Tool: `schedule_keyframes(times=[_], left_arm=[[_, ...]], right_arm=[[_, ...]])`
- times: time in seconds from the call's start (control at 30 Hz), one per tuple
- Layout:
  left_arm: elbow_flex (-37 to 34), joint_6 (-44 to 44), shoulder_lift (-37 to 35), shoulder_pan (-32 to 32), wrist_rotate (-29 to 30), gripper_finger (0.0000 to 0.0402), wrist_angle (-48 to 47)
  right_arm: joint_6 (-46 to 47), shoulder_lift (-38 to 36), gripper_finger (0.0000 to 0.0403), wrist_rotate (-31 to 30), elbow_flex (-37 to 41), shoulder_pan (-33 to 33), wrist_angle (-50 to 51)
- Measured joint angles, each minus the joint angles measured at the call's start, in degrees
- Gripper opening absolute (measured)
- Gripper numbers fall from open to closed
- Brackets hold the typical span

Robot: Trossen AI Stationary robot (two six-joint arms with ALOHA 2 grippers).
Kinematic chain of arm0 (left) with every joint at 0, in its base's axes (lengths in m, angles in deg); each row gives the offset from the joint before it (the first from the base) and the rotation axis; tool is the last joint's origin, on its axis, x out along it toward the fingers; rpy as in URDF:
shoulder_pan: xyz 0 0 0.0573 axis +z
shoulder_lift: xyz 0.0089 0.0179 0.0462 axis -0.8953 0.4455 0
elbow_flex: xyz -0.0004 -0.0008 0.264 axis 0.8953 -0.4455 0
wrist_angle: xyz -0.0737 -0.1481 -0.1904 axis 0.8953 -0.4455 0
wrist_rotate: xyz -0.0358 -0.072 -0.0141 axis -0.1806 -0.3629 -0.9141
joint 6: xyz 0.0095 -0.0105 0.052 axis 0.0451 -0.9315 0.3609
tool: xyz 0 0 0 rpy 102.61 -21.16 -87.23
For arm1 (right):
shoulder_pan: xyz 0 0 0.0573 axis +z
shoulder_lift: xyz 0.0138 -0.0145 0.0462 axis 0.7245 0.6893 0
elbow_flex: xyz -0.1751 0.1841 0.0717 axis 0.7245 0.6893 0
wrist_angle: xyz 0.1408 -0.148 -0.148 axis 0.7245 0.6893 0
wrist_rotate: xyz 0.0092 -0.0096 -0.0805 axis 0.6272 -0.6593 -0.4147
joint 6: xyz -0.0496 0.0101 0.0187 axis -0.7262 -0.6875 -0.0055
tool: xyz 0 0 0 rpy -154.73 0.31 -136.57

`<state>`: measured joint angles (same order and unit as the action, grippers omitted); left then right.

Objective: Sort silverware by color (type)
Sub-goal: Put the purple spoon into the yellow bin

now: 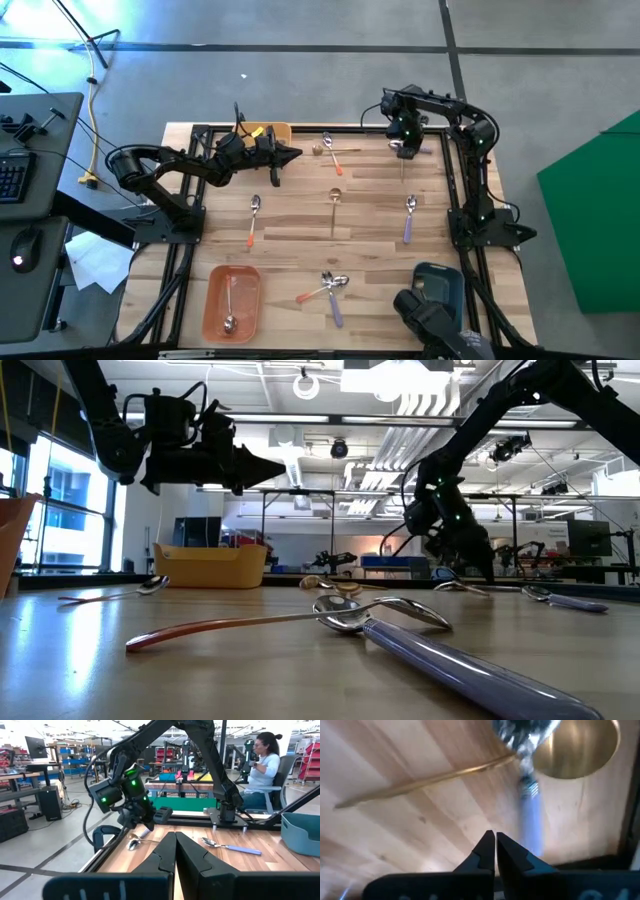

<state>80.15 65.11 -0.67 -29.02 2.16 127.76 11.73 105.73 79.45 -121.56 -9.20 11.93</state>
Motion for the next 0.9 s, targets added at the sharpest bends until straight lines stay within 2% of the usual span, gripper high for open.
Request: schedule_keyframes(times=[0.17, 0.37, 0.47, 0.7, 0.9], left_arm=[[0.00, -0.12, 0.00, 0.00, -0.01, 0.0000, 0.00], [0.00, -0.15, 0.00, 0.00, -0.01, 0.0001, -0.04], [0.00, -0.15, 0.00, 0.00, 0.00, 0.0001, -0.07], [0.00, -0.17, 0.00, 0.00, 0.00, 0.0001, -0.09], [0.00, -0.48, 0.00, 0.00, 0.00, 0.0001, -0.13]], right_arm=[[1.06, 0.00, 0.0001, 3.38, -3.56, 0.22, 1.54], [1.29, -0.08, 0.0004, 2.61, -5.30, 0.70, 0.12], [0.05, -0.09, 0.0029, 1.10, -5.30, 0.93, -0.70], [-2.94, 0.74, 0.0118, 2.44, -5.28, 0.14, -3.80], [-4.44, 0.87, 0.0128, 6.67, -5.28, -1.13, -3.75]])
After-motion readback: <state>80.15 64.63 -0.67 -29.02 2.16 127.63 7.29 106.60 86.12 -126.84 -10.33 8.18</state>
